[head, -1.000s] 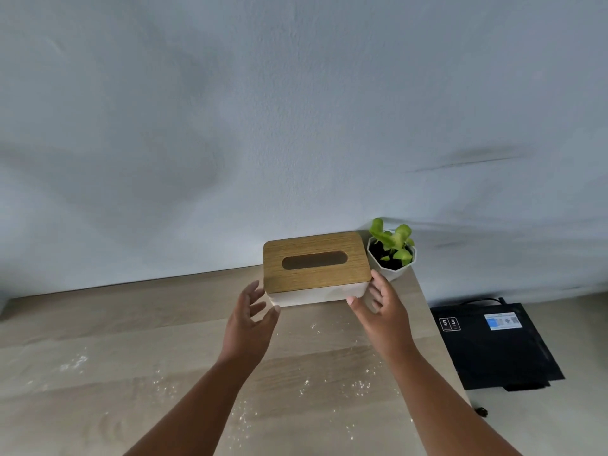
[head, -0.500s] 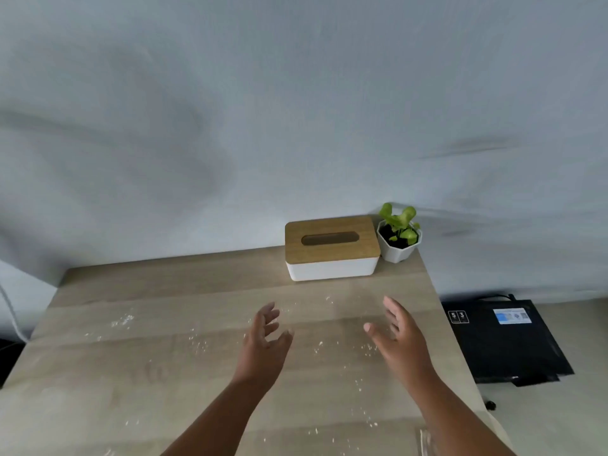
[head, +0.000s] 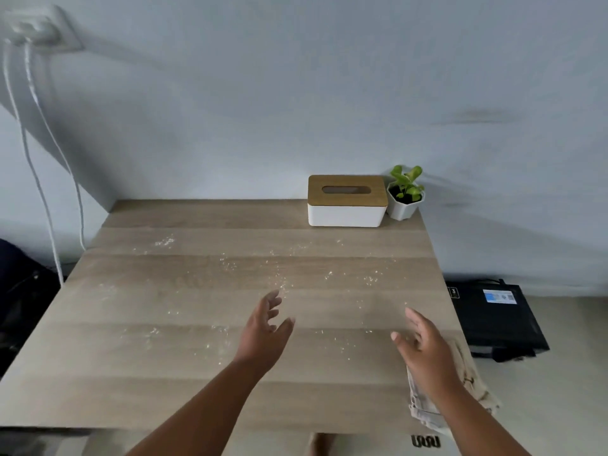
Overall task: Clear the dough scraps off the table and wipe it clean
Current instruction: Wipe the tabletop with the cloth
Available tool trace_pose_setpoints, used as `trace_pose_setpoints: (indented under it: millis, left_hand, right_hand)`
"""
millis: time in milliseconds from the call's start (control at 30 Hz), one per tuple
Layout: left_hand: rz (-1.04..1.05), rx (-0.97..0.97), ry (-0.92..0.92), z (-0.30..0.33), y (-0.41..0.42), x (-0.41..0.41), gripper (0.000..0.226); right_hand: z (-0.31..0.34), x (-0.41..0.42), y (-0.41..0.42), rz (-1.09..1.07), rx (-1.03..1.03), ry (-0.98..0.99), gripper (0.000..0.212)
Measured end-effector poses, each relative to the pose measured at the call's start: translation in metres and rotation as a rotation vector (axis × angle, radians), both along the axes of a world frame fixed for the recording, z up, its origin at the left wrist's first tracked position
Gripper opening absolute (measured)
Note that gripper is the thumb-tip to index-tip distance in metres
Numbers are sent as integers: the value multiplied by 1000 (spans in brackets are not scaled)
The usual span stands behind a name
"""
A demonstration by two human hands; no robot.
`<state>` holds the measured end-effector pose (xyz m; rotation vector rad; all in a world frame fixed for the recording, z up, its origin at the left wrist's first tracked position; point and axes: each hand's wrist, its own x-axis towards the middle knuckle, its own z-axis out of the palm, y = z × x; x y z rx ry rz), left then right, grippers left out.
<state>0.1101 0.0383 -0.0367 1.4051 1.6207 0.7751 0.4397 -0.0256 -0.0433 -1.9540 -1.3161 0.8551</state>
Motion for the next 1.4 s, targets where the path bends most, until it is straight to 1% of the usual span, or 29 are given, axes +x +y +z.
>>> trace_pose_setpoints:
  millis: [167, 400, 500, 600, 667, 800, 900, 1000, 1067, 1167, 1400]
  left_hand:
    - [-46, 19, 35, 6, -44, 1, 65]
    - [-97, 56, 210, 8, -91, 26, 66]
    - [-135, 70, 301, 3, -103, 38, 66]
    - [-187, 103, 386, -7, -109, 49, 67]
    - [-191, 135, 457, -19, -109, 57, 68]
    - [-102, 161, 558, -43, -110, 73, 81]
    - [-95, 207, 649, -63, -113, 84, 81]
    - [-76, 216, 733, -70, -112, 94, 81]
    - [-73, 201, 772, -70, -108, 100, 84]
    - [-75, 186, 800, -68, -97, 105, 85]
    - [-52, 220, 804, -72, -89, 105, 80]
  right_hand:
    - [10, 4, -47, 4, 10, -65, 60]
    - [16, 22, -95, 15, 7, -119, 58]
    - [11, 31, -101, 10, 16, -143, 52]
    - [1, 38, -98, 48, 34, -174, 51]
    - [-12, 44, -97, 80, 42, -219, 50]
    - [-38, 53, -101, 124, 66, -331, 49]
    - [-53, 55, -102, 156, 118, -437, 50]
    - [-56, 54, -94, 173, 150, -564, 56]
    - [-55, 54, -84, 205, 121, -666, 64]
    - [-54, 53, -72, 247, 68, -759, 62]
    - [-64, 54, -62, 334, 48, -849, 67]
